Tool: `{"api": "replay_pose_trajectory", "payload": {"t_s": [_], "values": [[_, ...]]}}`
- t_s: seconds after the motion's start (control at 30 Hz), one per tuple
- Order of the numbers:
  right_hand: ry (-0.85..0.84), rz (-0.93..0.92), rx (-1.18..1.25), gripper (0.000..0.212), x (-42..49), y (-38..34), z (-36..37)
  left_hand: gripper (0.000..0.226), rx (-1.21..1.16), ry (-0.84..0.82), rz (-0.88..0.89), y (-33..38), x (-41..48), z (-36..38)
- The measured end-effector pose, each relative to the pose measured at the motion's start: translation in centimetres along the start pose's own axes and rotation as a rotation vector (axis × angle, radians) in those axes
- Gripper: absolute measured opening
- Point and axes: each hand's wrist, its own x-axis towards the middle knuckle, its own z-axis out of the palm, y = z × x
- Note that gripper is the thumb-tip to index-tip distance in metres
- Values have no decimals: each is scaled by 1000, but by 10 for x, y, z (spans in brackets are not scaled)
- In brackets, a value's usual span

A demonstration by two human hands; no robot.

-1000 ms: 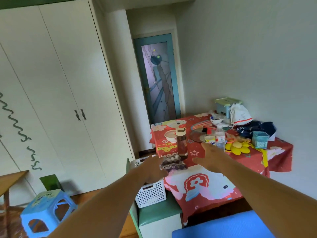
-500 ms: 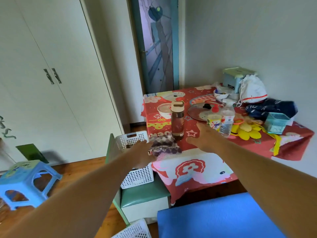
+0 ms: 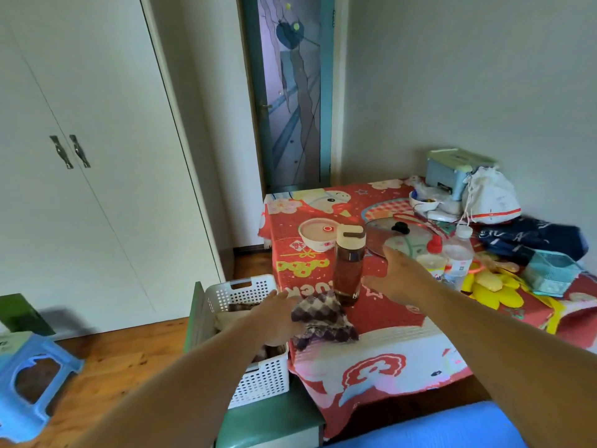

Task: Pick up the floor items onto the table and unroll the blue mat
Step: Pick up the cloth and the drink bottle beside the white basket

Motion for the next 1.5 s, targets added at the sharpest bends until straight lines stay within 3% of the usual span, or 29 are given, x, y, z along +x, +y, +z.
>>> {"api": "replay_pose_trajectory", "payload": {"t_s": [0.4, 0.57, 0.7, 0.83, 1.2, 1.5], "values": [[35, -166, 156, 110, 123, -6, 32, 94, 24, -79, -115, -16, 91, 52], [81, -232, 209, 103, 147, 17, 56, 99, 55, -138, -104, -17, 118, 107], [226, -308, 383, 90, 150, 19, 72, 92, 28, -112, -115, -19, 131, 140], [322, -288, 451, 74, 153, 14, 80, 66, 56, -2, -79, -22, 134, 152], [308, -309, 397, 79, 115, 16, 72, 58, 12, 127, -60, -19, 106, 116], [260, -334, 387, 82, 29, -14, 42, 55, -15, 157, -33, -12, 29, 76]]}}
